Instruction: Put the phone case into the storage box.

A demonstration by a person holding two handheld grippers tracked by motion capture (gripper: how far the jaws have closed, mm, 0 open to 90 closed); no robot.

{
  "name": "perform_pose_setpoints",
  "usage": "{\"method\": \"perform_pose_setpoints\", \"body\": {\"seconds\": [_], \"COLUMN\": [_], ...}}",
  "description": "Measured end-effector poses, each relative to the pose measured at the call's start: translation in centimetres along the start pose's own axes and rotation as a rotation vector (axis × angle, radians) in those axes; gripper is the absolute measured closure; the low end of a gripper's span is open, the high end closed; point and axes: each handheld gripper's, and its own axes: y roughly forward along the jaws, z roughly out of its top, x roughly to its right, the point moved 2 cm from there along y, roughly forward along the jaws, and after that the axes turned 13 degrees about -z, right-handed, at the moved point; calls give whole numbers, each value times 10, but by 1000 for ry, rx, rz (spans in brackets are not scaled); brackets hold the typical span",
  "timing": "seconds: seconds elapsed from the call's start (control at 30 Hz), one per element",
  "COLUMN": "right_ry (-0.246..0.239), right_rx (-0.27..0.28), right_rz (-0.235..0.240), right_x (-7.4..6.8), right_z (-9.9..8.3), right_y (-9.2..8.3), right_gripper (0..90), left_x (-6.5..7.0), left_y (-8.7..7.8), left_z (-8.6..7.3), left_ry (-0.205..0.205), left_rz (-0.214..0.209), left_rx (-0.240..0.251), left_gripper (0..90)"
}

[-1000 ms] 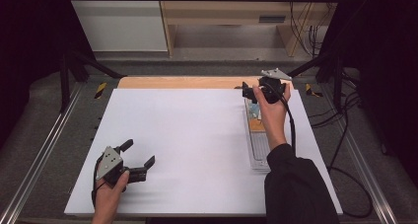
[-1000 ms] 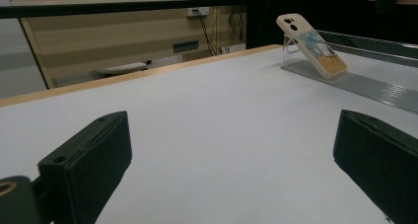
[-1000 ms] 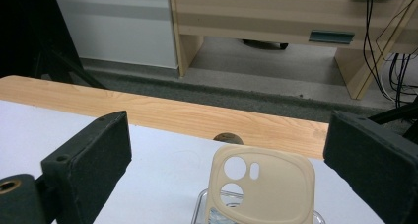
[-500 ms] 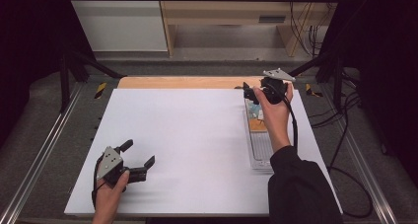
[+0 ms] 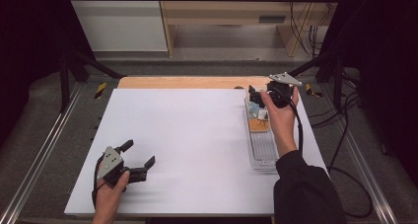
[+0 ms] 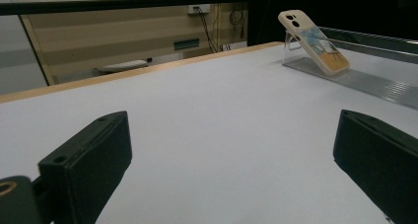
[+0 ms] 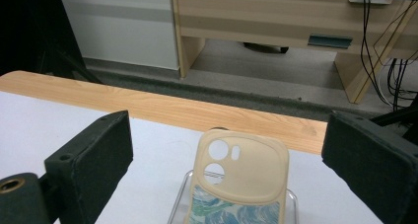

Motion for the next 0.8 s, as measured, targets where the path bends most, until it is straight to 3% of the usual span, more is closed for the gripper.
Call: {"method": "perform_pose_setpoints", "body": {"seconds": [0.3, 0.8], "right_ry": [21, 33], "right_rx": [11, 18], "right_rz": [9, 15], "right_x": [13, 23], "right_z": [0, 2], "right_y": [-6, -18], "right_gripper": [64, 52], "left_x": [1, 0], "left_y": [1, 0], "left_z": [0, 0], "left_ry": [3, 1], "left_rz": [-4, 0], "left_rx": [-3, 0], "left_gripper": [14, 14]}}
